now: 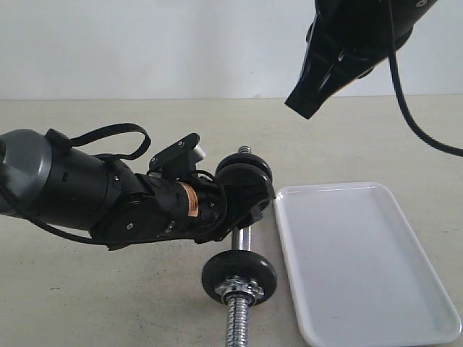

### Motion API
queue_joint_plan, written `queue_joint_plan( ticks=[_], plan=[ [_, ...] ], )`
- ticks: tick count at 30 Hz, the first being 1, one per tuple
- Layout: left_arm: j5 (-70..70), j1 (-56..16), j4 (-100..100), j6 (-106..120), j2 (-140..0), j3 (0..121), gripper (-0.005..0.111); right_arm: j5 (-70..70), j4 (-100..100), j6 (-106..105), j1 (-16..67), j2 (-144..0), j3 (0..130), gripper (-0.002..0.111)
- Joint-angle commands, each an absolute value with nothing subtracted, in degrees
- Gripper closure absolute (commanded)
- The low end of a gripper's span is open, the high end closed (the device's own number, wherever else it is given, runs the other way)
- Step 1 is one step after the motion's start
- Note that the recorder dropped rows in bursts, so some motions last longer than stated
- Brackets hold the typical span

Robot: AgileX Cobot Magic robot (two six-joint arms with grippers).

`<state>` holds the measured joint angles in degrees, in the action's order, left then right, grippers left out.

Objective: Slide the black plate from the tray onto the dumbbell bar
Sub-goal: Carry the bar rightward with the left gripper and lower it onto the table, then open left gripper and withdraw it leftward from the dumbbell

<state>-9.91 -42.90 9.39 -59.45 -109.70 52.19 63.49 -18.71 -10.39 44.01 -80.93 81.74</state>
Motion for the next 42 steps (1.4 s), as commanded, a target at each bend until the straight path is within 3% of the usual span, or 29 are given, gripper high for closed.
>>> queue_joint_plan(
  ticks=[1,23,27,32,42],
  plan=[
    [-16.2,-43.0,9.9,-59.6,-108.1,53.4,0.059,63.6,-18.5,-10.4,43.8,-80.4,81.8,0.109],
    [-12.1,-42.7,9.9,-53.3,-108.1,53.4,0.060,68.4,-23.7,-9.5,43.8,-80.4,81.8,0.109],
    [-5.0,-41.3,9.9,-47.0,-108.1,53.4,0.070,67.5,-23.7,-8.7,43.8,-80.6,81.0,0.109],
    [3.0,-40.5,12.1,-35.5,-106.3,53.4,0.101,63.2,-23.4,-7.6,42.1,-80.6,75.8,0.109],
    [13.0,-40.5,15.5,-20.1,-94.8,53.4,0.103,51.0,-19.6,-6.0,33.1,-80.6,65.9,0.109]
  ],
)
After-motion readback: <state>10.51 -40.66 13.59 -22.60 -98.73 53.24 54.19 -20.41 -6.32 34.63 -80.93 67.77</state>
